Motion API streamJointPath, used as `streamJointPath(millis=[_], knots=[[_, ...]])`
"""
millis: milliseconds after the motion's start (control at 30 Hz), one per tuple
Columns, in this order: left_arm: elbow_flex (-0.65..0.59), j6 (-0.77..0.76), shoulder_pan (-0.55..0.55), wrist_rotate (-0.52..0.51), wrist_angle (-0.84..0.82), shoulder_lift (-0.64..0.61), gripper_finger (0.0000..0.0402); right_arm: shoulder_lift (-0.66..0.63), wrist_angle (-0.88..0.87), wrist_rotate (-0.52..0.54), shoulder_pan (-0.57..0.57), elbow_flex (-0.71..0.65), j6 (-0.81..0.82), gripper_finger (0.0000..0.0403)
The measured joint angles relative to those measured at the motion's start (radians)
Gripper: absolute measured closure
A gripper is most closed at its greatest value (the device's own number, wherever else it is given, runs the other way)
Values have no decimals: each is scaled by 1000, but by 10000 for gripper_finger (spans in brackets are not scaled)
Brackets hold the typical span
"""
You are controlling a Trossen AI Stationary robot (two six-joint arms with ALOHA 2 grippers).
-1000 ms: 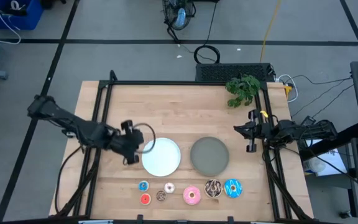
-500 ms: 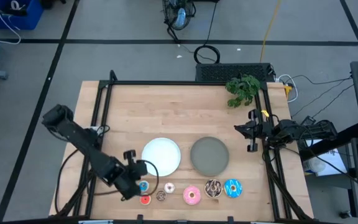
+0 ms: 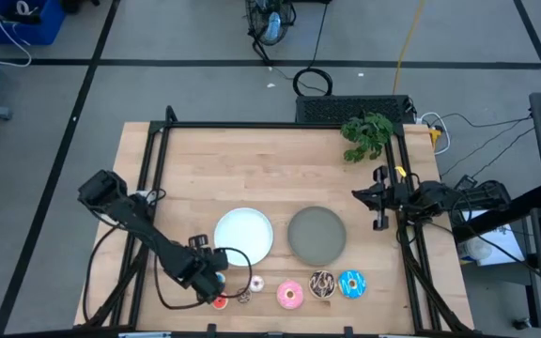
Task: Pick & Place donuts
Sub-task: Put the small blue donut on the white plate
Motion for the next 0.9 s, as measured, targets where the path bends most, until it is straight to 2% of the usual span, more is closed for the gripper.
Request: streamJointPath(millis=[133, 300, 667, 900], knots=[[0, 0, 5, 6, 20, 7, 175, 9, 1, 0, 0, 0, -12, 403], [0, -8, 13, 30, 84, 6, 171, 9, 19, 0, 0, 0, -43, 403], [0, 3, 15, 75, 118, 61, 224, 10, 59, 0, 0, 0, -58, 403], [0, 11, 15, 89, 113, 98, 223, 11, 59, 0, 0, 0, -56, 403]])
